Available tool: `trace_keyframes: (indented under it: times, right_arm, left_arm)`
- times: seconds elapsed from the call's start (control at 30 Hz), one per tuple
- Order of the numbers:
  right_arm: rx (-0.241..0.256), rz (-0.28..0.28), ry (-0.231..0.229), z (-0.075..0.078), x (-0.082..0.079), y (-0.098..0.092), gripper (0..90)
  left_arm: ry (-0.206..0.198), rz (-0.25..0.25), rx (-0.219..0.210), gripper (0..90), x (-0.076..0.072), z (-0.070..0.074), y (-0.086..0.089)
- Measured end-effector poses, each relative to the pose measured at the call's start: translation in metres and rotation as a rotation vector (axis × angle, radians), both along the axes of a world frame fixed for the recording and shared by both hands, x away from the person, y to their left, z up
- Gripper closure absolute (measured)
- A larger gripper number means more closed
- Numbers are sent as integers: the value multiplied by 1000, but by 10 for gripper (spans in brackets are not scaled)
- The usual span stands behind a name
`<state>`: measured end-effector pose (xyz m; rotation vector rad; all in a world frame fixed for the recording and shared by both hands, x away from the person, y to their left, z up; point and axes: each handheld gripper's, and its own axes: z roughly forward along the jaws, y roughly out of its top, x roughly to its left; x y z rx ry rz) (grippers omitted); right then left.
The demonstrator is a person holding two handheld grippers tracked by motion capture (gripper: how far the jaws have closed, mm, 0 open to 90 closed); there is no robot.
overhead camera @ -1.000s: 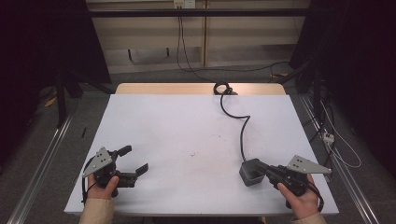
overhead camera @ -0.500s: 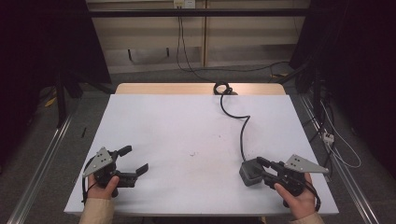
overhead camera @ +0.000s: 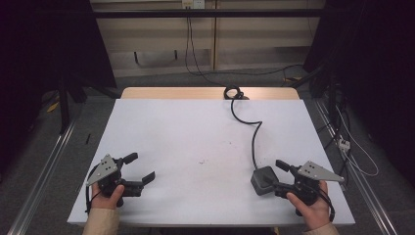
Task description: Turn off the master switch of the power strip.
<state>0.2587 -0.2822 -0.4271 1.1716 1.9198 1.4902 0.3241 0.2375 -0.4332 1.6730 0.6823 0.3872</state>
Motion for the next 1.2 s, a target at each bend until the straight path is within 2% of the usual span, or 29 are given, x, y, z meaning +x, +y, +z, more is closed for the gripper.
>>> trace_keyframes:
  times: [0.13, 0.57, 0.9, 1.2]
  right_arm:
    - [-9, -14, -17, -1, 1, 0, 177]
    - [-20, -17, -30, -2, 0, 0, 122]
    - [-23, 3, -50, -6, 0, -1, 25]
    - [-19, -8, -55, -10, -2, -10, 27]
  left_arm:
    - [0, -3, 3, 30, 0, 0, 0]
    - [-4, -8, 5, 29, 0, 0, -1]
    - [-2, 1, 2, 29, -2, 0, 2]
    - [-1, -3, 10, 29, -2, 0, 2]
